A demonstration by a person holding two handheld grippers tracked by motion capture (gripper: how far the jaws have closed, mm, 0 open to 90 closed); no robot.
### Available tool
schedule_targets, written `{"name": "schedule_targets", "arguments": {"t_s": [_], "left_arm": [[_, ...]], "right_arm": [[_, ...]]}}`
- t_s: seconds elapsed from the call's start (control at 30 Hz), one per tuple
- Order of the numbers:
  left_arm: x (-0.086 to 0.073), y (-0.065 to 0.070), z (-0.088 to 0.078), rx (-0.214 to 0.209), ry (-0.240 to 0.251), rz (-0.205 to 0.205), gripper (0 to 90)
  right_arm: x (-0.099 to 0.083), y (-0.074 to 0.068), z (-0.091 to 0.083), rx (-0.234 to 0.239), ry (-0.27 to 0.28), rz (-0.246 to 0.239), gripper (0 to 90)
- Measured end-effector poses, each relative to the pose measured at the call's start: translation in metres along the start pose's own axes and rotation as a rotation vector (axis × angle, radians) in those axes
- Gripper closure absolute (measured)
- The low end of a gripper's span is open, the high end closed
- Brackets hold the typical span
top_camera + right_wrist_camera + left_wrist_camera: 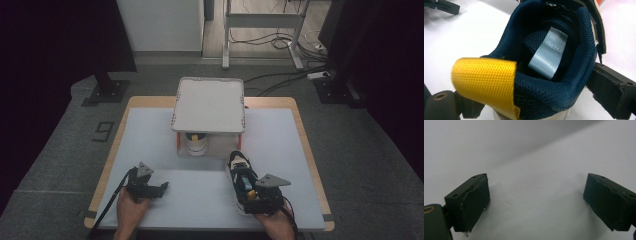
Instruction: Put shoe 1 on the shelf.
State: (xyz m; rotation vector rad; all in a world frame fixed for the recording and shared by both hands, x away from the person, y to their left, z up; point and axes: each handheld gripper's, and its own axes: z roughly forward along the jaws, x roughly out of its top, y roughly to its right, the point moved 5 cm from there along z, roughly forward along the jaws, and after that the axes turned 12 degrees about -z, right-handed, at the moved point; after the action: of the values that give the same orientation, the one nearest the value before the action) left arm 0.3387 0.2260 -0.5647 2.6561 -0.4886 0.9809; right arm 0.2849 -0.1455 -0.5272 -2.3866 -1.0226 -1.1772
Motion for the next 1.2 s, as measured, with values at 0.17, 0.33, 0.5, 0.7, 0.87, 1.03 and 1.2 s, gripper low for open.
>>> {"name": "schedule_targets", "arguments": {"t_s": [0.17,0.33,0.5,0.7,0.87,1.03,1.2], "left_arm": [[0.0,0.0,0.0,0.0,0.0,0.0,6.6],[0.0,0.0,0.0,0.0,0.0,0.0,6.6],[0.0,0.0,0.0,0.0,0.001,-0.001,6.6],[0.0,0.0,0.0,0.0,0.001,0.0,6.6],[0.0,0.0,0.0,0.0,0.0,-0.001,6.6],[0.0,0.0,0.0,0.0,0.001,-0.001,6.6],[0.0,0.0,0.0,0.0,0.0,0.0,6.6]], "right_arm": [[0.001,-0.001,-0.004,0.008,-0.008,-0.005,20.3],[0.005,-0.004,-0.012,0.006,0.017,-0.006,22.9],[0.016,-0.007,-0.025,0.014,0.041,-0.031,24.1],[0.01,-0.008,-0.019,0.022,0.011,-0.038,23.3],[-0.002,-0.004,-0.011,0.028,-0.009,-0.01,17.0],[0.003,-0.003,-0.002,0.003,-0.007,-0.008,10.4],[0.008,-0.002,0.005,-0.009,-0.037,-0.016,15.6]]}}
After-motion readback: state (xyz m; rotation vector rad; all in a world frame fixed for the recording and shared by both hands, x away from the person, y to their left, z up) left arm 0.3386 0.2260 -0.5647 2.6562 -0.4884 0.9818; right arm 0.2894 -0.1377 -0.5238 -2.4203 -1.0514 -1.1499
